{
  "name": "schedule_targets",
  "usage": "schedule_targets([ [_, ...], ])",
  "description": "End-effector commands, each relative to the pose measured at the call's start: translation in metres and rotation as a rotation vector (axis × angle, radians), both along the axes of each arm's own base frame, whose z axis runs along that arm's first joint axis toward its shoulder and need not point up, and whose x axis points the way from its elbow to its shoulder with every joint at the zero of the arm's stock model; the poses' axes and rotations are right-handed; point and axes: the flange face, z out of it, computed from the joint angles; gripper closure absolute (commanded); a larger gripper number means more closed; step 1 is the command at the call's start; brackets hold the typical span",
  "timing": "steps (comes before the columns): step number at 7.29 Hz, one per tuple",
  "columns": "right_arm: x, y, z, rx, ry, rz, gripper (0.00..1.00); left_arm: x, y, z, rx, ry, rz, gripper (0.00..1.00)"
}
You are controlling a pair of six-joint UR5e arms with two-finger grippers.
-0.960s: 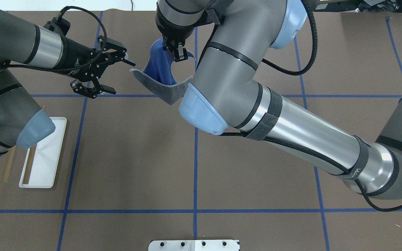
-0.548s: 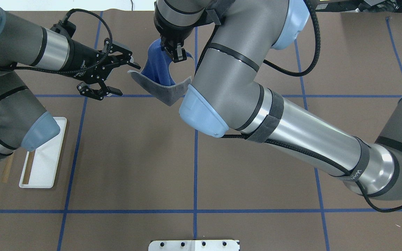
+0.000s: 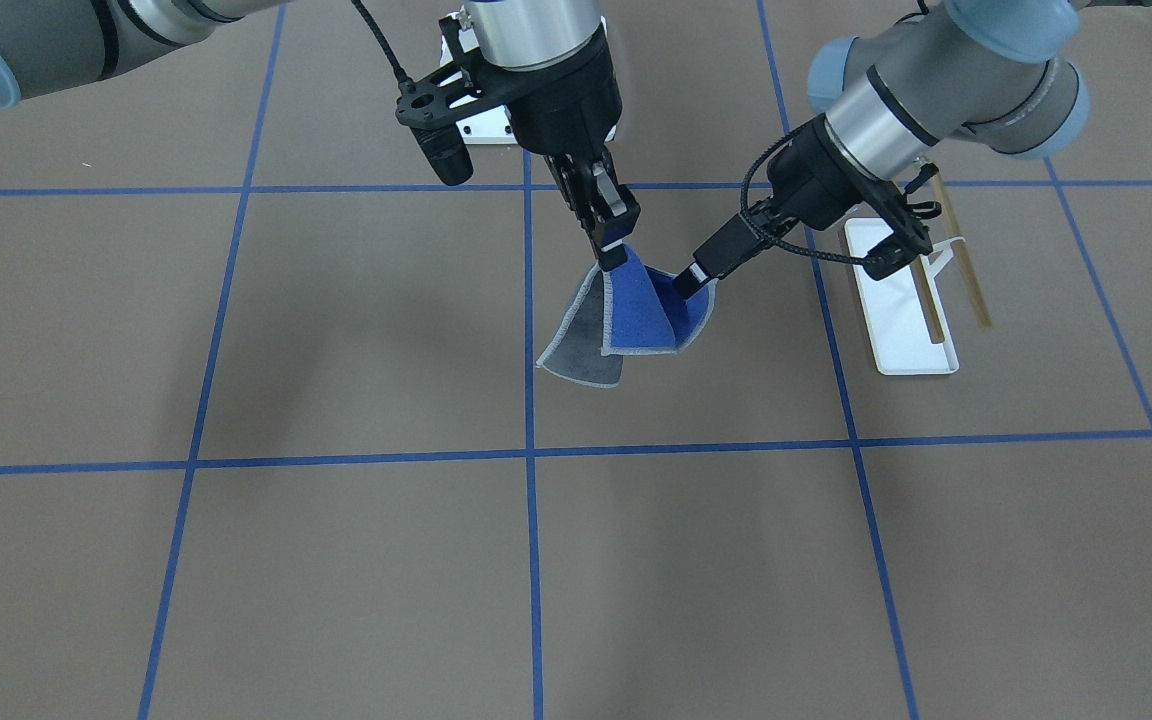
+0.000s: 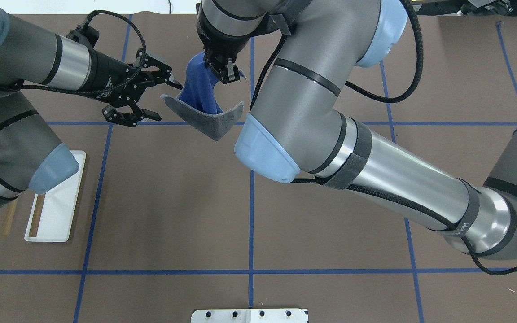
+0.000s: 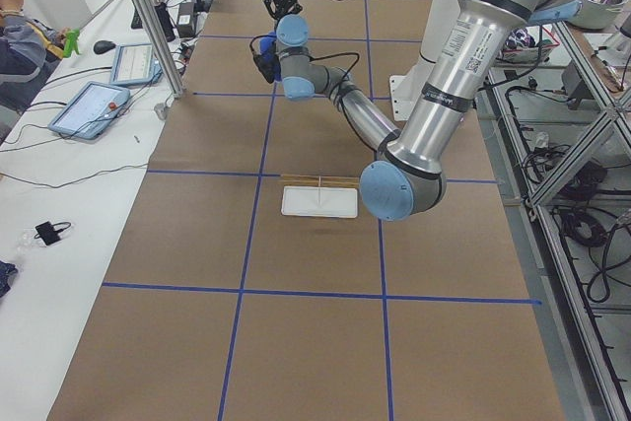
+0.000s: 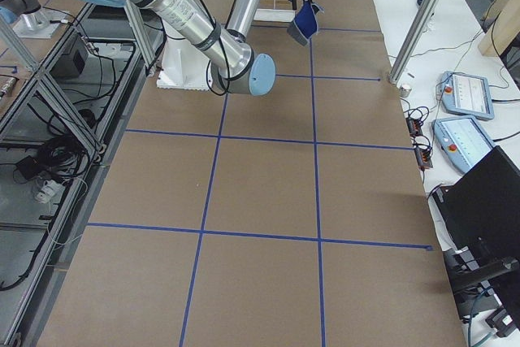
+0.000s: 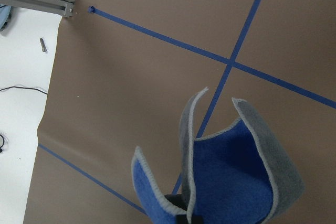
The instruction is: Hang towel on rack
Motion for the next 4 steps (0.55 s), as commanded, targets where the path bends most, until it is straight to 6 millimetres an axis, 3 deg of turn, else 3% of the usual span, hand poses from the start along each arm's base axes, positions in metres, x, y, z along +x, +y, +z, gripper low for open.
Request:
schedule_targets([
  [1, 0.001, 0.0016, -0.0005, 0.003, -0.003, 0.0, 1.0, -0.0004, 0.0005, -0.0013, -0.028, 0.008, -0.005, 0.56],
  [3, 0.001, 0.0016, 0.001, 0.002, -0.001, 0.0, 1.0, -0.0011, 0.0013, -0.0026, -0.031, 0.011, -0.006, 1.0],
  [4, 0.001, 0.0016, 0.001, 0.002, -0.001, 0.0, 1.0, -0.0011, 0.0013, -0.0026, -0.031, 0.011, -0.006, 1.0],
])
